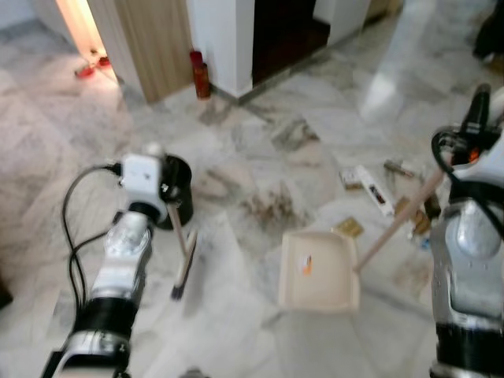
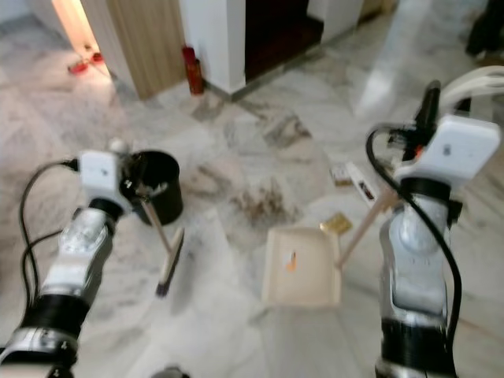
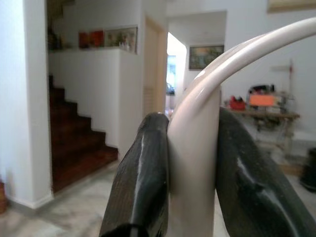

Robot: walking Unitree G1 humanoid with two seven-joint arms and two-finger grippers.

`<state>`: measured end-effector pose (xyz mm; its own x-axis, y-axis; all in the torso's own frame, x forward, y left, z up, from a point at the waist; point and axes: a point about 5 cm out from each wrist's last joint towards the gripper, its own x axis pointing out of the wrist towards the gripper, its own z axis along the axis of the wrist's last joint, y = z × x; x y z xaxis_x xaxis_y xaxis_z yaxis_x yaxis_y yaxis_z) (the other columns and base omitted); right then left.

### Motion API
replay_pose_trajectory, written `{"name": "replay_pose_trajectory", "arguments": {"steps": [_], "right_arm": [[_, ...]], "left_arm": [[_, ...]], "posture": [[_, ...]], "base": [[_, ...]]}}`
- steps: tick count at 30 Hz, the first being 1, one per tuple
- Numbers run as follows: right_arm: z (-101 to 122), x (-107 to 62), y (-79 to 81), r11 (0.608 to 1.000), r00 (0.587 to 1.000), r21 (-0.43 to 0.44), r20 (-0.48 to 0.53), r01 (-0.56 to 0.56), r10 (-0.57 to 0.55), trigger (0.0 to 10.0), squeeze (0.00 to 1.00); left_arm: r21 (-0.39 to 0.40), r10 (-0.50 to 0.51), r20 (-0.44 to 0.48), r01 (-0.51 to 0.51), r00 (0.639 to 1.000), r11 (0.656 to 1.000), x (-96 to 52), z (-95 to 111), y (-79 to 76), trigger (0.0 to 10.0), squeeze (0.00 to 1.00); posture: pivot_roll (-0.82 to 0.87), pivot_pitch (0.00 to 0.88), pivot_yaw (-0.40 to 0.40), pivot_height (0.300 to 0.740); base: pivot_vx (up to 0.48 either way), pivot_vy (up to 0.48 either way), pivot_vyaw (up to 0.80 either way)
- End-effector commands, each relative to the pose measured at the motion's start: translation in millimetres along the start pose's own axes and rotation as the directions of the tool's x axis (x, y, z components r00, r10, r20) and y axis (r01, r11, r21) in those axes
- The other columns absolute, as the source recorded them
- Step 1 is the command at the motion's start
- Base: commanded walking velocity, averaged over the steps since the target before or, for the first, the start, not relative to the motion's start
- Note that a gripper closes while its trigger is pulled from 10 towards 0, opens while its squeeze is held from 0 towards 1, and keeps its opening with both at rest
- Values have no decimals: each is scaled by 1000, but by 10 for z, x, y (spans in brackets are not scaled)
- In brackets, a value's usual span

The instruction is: Sweep floor

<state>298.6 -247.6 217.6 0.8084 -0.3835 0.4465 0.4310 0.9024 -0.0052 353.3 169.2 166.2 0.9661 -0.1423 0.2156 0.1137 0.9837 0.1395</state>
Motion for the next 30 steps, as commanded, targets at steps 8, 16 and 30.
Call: {"name": "replay_pose_trajectory", "arguments": {"steps": [8,16,30], "right_arm": [[-260,-123,-74,1000,996,-15,-85,15,-16,10000,0],[-284,-117,-78,1000,997,-12,-74,14,-14,10000,0],[-659,-324,-159,999,972,-14,-231,41,-43,10000,0]], "left_arm": [[-9,6,11,-6,1000,1000,9,-10,33,10000,0],[-9,5,14,-5,1000,1000,20,-19,33,10000,0],[-8,-15,-11,15,1000,1000,-6,-126,-25,10000,0]], "posture": [[91,132,-19,740],[91,132,-19,740],[82,104,-9,740]], "base": [[0,0,0],[0,0,0],[0,0,-225]]}}
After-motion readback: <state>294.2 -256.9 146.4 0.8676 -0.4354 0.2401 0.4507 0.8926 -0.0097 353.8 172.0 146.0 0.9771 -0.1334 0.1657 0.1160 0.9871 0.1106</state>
